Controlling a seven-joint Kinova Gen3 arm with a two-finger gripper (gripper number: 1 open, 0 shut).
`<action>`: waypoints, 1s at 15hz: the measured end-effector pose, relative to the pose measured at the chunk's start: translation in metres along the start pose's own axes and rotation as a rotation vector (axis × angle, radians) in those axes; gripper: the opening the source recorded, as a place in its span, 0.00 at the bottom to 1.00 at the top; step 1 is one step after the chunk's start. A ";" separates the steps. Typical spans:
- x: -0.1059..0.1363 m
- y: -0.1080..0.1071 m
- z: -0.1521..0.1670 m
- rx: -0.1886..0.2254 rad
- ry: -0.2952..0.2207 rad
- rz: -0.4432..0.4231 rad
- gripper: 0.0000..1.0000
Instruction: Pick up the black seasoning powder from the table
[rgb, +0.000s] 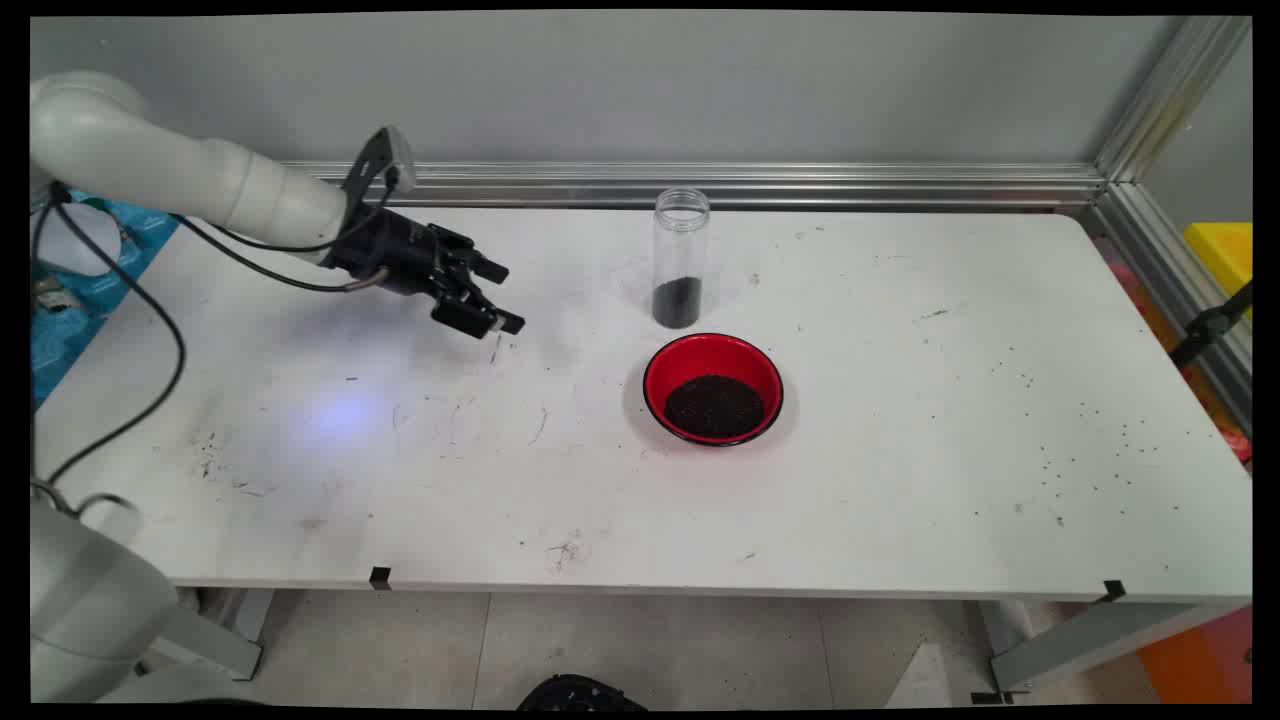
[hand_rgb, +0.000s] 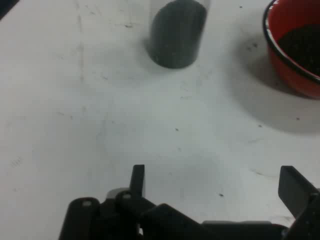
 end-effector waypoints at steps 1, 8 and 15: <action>0.001 -0.004 0.004 0.000 0.007 0.009 1.00; 0.033 -0.013 0.018 -0.016 0.140 0.102 1.00; 0.049 -0.016 0.037 -0.045 0.139 0.137 1.00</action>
